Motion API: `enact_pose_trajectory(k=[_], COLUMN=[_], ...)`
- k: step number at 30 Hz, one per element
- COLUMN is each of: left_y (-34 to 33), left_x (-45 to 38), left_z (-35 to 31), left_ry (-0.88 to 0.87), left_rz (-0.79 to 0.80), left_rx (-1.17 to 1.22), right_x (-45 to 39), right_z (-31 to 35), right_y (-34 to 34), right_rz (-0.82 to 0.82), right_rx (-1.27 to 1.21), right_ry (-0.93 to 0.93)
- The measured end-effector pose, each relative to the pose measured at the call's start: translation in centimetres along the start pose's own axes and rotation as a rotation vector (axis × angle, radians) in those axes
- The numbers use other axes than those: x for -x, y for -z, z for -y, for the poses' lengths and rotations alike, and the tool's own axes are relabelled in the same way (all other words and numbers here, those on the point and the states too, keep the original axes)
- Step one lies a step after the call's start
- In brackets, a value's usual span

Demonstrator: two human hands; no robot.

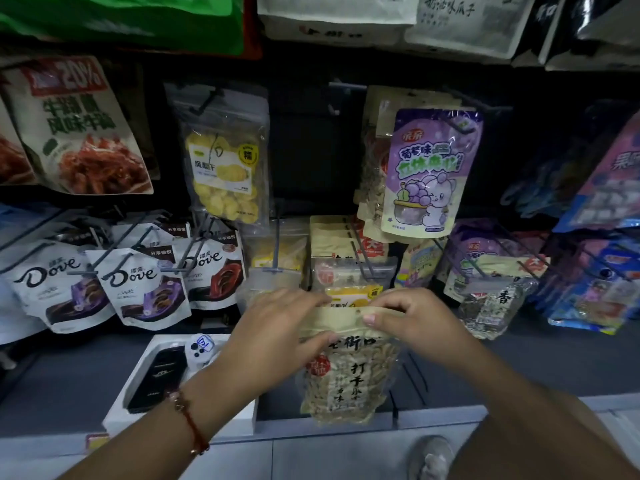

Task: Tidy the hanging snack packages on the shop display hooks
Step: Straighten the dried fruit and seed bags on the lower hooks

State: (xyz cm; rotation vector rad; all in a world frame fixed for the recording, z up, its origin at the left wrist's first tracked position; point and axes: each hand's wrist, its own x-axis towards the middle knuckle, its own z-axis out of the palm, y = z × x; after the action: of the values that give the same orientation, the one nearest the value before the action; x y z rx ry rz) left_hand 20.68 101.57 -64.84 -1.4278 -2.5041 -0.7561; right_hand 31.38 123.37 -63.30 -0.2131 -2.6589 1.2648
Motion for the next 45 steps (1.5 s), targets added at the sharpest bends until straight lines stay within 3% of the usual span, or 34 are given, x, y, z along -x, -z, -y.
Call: enact_pose_trajectory(k=[7, 11, 19, 34, 45], left_y=[-0.1, -1.3, -3.5, -6.8, -9.2], left_x=[-1.9, -2.6, -4.0, -6.4, -7.7], left_z=[-1.6, -1.7, -0.4, -0.4, -3.0], left_ry=[0.088, 0.114, 0.257, 0.329, 0.286], left_rz=[0.201, 0.263, 0.235, 0.191, 0.211], left_rx=[-0.097, 0.071, 0.256, 0.42, 0.558], right_x=[-0.6, -1.1, -2.2, -2.8, -0.4], right_z=[-1.1, -1.7, -3.1, -7.4, -9.3], right_y=[-1.1, -1.4, -1.8, -0.7, 0.8], right_rz=[0.004, 0.034, 0.046, -0.021, -0.132], right_rx=[-0.001, 0.016, -0.08, -0.811, -0.886], right_ry=[-0.039, -0.028, -0.087, -0.507, -0.525])
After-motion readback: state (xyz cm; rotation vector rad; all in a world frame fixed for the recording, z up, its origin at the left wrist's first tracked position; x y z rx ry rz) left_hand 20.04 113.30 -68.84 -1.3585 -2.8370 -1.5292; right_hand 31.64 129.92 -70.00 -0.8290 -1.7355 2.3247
